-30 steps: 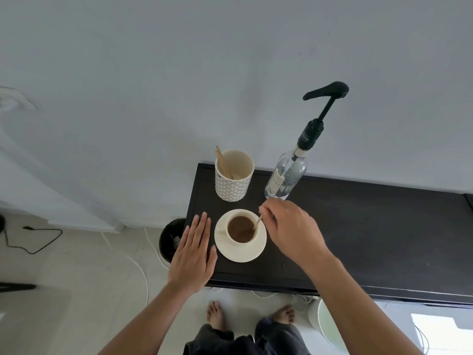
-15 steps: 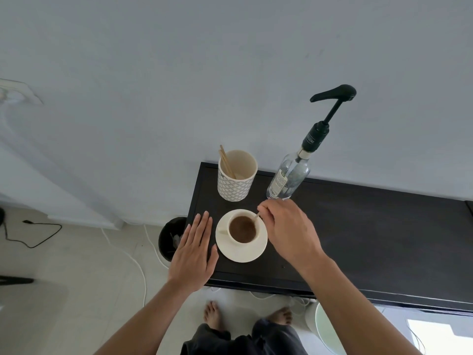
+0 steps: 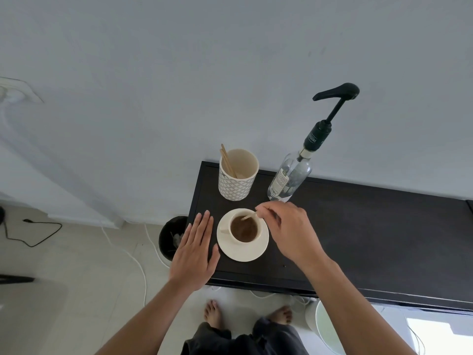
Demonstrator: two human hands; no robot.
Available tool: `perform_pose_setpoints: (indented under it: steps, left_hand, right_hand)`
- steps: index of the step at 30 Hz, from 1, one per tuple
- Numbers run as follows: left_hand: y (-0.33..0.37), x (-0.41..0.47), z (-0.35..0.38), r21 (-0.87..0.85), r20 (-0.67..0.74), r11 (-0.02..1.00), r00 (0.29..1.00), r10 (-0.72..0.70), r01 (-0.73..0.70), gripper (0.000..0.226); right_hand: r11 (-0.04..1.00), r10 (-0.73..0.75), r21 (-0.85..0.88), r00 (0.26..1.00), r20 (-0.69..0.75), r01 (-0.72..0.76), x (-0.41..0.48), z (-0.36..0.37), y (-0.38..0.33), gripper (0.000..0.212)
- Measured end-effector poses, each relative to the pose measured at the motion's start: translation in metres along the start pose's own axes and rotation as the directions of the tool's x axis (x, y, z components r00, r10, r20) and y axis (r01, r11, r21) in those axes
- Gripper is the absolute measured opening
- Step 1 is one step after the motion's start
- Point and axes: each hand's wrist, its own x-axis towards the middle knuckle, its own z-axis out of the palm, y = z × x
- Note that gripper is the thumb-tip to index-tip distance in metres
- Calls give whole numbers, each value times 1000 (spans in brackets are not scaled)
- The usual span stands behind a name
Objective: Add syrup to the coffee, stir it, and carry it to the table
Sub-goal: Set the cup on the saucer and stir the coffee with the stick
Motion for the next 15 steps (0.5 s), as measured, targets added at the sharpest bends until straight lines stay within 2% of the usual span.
perform_pose_setpoints:
  steps: [1,3,6,8,10,12,15]
  left_hand:
    - [0,0,-1,-1,1,1000,1000,0,0,75]
    - [0,1,-1,-6,-5,1000,1000,3,-3,75]
    - [-1,0,-2,-9,-13,1000,1000,8,-8,75]
    - [-1,0,-1,7,-14,1000,1000,11,-11,76]
    - [-1,0,-1,8,-13,1000,1000,13,-12,76]
    - [-1,0,0,-4,-18,1000,1000,10,-10,76]
    - [0,1,-2,-13,-22,1000,1000,9,-9,76]
  right_hand:
    - [999,-6,42,999,53,4,-1,0,0,18]
    - [1000,-16,11,993,120,15,-3,-3,1,19]
    - [988,-7,-156,999,35,13,-3,-10,12,20]
    - [980,13,-198,999,-52,-23,-1,-12,16,19]
    - [994,3,-108,998,-67,-10,-2,-9,14,18]
    - [1000,-26,3,1000,17,26,-4,-6,8,19]
    - [999,-44,-6,990,133,46,-7,-5,3,22]
